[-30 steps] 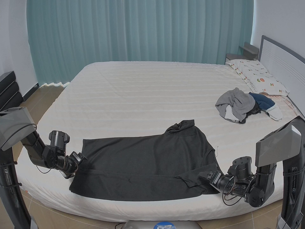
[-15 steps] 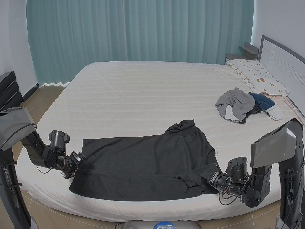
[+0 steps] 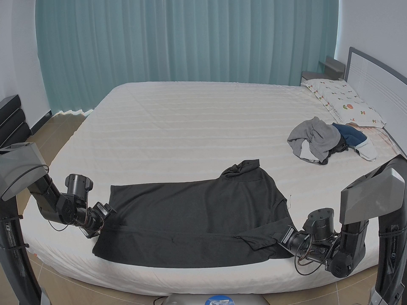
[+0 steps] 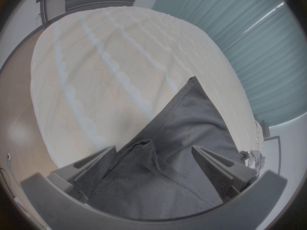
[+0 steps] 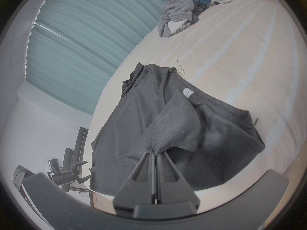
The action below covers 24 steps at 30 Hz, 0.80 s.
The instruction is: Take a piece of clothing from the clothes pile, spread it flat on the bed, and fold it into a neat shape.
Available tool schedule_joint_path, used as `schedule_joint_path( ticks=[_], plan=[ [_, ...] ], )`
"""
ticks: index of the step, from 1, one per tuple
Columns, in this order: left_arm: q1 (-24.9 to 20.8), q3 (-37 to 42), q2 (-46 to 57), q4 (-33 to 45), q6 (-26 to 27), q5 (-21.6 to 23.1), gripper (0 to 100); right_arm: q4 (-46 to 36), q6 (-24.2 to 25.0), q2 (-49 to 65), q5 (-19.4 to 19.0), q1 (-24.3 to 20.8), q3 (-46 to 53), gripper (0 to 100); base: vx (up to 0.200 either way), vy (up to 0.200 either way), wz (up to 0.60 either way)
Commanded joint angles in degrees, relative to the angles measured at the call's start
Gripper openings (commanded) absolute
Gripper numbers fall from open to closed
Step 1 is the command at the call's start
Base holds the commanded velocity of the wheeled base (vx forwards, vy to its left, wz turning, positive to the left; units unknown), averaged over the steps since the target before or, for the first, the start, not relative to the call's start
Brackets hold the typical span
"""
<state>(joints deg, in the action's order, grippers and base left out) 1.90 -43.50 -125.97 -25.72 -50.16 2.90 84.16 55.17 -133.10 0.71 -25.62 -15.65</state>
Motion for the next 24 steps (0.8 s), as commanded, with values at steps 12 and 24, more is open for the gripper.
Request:
schedule_joint_path(
  ticks=[12, 24],
  plan=[
    [0.0, 0.0, -0.1, 0.0, 0.0, 0.0, 100, -1.5, -1.5, 2.2, -0.4, -3.4, 4.9, 0, 0.0, 0.0, 0.0],
    [-0.1, 0.1, -0.1, 0.0, 0.0, 0.0, 100, -0.6, -6.6, 1.1, -0.4, -3.4, 8.2, 100, 0.0, 0.0, 0.0]
  ],
)
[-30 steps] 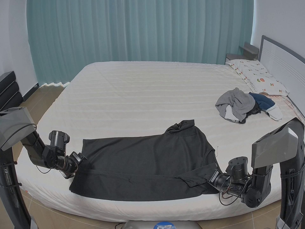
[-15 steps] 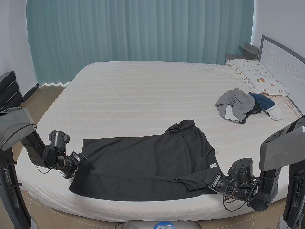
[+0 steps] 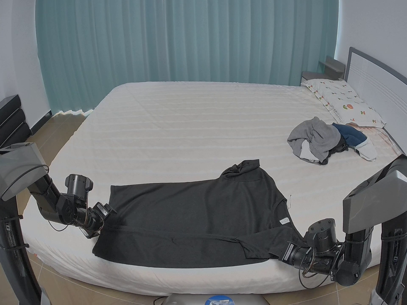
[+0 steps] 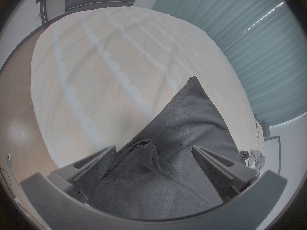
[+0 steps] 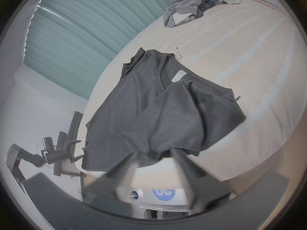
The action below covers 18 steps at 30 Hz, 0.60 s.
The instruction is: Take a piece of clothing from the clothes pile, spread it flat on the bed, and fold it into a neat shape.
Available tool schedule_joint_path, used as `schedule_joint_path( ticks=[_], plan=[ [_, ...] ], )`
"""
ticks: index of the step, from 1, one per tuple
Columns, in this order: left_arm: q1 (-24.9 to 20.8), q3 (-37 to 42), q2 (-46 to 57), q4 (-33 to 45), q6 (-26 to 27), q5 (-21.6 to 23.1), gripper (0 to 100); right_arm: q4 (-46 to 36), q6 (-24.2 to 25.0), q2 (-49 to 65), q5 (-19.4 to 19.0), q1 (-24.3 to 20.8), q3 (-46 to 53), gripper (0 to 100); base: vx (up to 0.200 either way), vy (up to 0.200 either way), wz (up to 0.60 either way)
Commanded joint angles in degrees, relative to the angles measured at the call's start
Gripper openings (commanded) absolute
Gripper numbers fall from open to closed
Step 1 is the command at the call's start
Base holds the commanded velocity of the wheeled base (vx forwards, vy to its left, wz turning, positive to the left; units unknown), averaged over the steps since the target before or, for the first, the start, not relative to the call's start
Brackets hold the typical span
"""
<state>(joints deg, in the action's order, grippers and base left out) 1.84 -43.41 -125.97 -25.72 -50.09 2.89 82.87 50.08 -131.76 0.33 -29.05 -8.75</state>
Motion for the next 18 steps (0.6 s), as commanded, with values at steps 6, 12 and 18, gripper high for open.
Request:
schedule_joint_path(
  ticks=[6, 12, 18],
  plan=[
    [0.0, 0.0, -0.1, 0.0, 0.0, 0.0, 100, 2.9, -2.0, 4.8, 0.0, 1.9, 0.9, 100, 0.0, 0.0, 0.0],
    [0.0, 0.0, -0.1, 0.0, -0.1, 0.0, 100, 2.9, -2.0, 8.5, 0.0, 2.2, 0.8, 100, 0.0, 0.0, 0.0],
    [0.0, 0.0, -0.1, 0.0, -0.1, 0.0, 100, 2.8, -2.0, 11.2, 0.0, 2.2, 1.3, 100, 0.0, 0.0, 0.0]
  ],
)
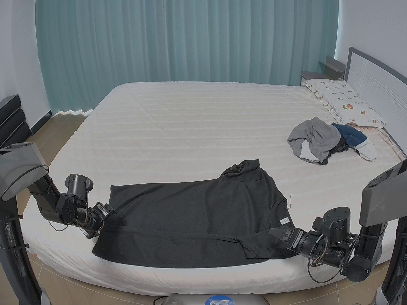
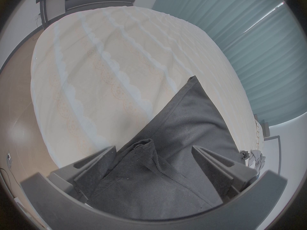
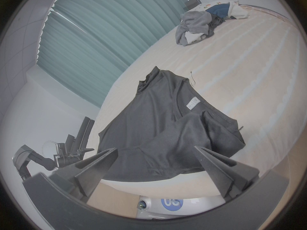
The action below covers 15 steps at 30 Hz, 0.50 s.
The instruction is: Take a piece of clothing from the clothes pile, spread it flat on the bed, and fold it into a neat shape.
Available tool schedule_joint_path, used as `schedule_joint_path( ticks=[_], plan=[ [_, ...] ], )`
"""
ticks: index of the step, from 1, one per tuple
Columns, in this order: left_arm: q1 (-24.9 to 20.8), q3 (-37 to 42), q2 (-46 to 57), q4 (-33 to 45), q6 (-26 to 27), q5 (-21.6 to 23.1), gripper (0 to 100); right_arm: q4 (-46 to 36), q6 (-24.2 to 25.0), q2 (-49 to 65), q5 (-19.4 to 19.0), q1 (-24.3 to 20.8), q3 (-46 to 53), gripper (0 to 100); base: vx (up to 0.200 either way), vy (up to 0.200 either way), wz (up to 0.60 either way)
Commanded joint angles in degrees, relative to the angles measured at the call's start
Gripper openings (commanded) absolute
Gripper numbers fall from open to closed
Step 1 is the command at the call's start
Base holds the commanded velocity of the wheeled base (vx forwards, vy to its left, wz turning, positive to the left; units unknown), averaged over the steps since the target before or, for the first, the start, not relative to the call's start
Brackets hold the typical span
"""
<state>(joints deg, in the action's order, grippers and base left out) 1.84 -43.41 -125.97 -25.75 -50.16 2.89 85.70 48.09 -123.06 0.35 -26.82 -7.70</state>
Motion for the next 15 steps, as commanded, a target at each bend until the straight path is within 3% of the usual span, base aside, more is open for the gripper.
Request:
schedule_joint_path(
  ticks=[1, 8, 11, 15],
  plan=[
    [0.1, 0.0, -0.1, 0.0, 0.1, 0.0, 100, 0.0, 0.0, 2.7, 0.2, 0.1, 0.3, 100, 0.0, 0.0, 0.0],
    [0.0, -0.1, -0.1, 0.0, 0.0, 0.0, 100, 0.2, 2.1, -0.4, -1.4, -0.3, -0.7, 100, 0.0, 0.0, 0.0],
    [0.0, -0.1, 0.0, 0.0, -0.2, 0.0, 100, 3.9, 6.1, -8.4, -3.0, 1.3, -5.4, 100, 0.0, 0.0, 0.0],
    [0.1, -0.1, 0.1, 0.0, -0.4, 0.1, 100, 3.8, 6.0, -11.7, -4.4, 1.9, -7.1, 100, 0.0, 0.0, 0.0]
  ],
)
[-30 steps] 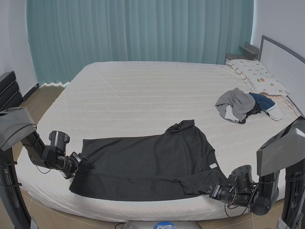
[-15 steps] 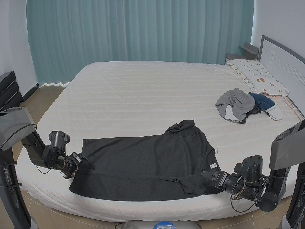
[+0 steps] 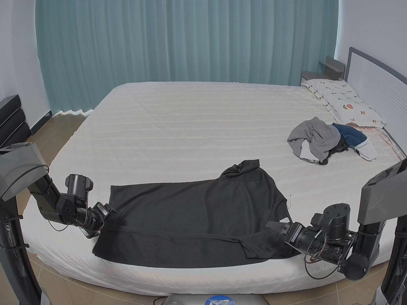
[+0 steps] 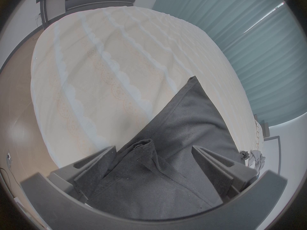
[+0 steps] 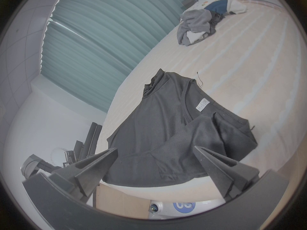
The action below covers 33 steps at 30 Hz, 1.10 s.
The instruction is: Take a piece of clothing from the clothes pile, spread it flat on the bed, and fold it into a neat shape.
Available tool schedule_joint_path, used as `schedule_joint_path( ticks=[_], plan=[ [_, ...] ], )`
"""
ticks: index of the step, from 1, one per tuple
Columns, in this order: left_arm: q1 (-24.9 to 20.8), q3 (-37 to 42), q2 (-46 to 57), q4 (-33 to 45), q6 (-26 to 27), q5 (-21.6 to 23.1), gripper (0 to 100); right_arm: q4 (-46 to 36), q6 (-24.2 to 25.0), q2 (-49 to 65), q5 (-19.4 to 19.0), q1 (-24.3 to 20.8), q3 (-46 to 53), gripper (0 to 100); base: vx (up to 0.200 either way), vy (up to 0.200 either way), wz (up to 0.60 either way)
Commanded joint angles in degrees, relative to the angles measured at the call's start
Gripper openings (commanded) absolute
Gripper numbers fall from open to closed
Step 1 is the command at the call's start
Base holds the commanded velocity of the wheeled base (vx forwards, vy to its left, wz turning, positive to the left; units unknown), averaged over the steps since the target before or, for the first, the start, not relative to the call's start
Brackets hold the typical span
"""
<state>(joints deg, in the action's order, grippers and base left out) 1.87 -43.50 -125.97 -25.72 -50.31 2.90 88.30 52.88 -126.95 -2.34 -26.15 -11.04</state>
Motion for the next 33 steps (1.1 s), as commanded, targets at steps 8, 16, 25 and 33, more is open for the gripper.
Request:
schedule_joint_path(
  ticks=[8, 16, 25, 33],
  plan=[
    [0.1, 0.0, 0.2, 0.0, -0.2, 0.2, 100, 1.2, 1.3, -9.7, -4.2, 6.0, -3.1, 100, 0.0, 0.0, 0.0],
    [0.3, -0.7, 1.5, 0.0, 0.2, -0.7, 100, 1.3, 8.7, -5.0, -5.5, 7.5, -2.8, 100, 0.0, 0.0, 0.0],
    [0.9, -0.9, 5.5, 0.4, -0.1, -0.3, 100, 1.3, 11.3, -5.1, -8.8, 9.8, -2.9, 100, 0.0, 0.0, 0.0],
    [2.4, -0.9, 5.4, 0.1, -0.6, 2.5, 100, 1.3, 12.2, -5.0, -8.8, 9.9, -3.0, 100, 0.0, 0.1, 0.0]
  ],
)
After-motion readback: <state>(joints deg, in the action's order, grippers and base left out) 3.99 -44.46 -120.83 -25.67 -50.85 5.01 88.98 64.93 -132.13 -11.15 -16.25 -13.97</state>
